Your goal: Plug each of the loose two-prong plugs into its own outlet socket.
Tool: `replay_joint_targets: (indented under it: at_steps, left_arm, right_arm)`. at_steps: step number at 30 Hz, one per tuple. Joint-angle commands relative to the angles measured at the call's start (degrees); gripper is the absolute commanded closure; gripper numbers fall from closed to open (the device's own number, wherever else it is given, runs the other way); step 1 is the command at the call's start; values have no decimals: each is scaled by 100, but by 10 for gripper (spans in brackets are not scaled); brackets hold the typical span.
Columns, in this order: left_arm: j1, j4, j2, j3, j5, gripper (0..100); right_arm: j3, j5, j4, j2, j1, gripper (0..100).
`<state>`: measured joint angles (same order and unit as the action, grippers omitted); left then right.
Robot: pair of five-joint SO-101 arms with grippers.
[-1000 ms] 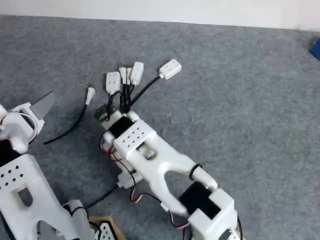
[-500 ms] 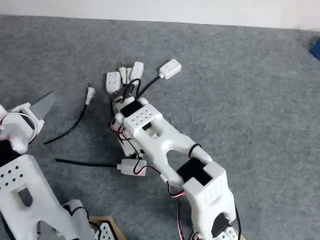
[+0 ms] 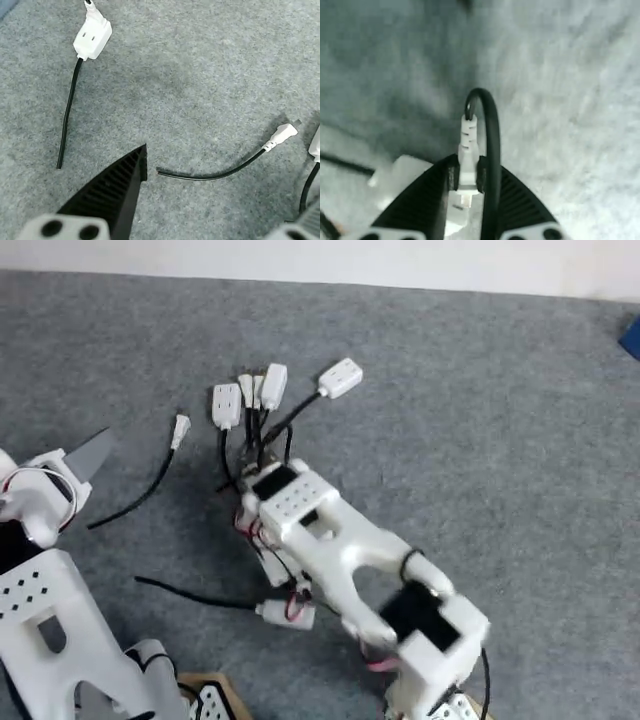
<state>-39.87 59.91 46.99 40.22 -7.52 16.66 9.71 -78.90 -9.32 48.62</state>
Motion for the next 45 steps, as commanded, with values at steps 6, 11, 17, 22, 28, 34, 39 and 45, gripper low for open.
replay_joint_targets:
  at_steps: [6, 11, 17, 22, 28, 34, 39, 45]
  left_arm:
    - [57, -26, 75, -40, -26, 507]
    - [84, -9, 40, -31, -26, 507]
    - [1095, 246, 40, 303, 1398, 507]
    - [2589, 2004, 31, 321, 3684, 520]
    - [4004, 3745, 75, 681, 6725, 642]
    - [5147, 2980, 75, 1657, 7745, 655]
    - [6422, 2040, 75, 2018, 7262, 649]
    - [7670, 1433, 84, 1701, 6101, 553]
  right_arm:
    - [1086, -79, 558, 2018, -224, 993]
    - [1068, -255, 479, 2079, -321, 993]
    - [655, -448, 1033, 2088, -1692, 993]
    - [1226, -475, 1886, 2756, -2800, 993]
    - [3108, -536, 2923, 3503, -2835, 993]
    - [3187, -765, 3046, 3556, -2844, 993]
    - [3248, -765, 3301, 3512, -2844, 993]
    - [3363, -774, 3442, 3503, -2844, 993]
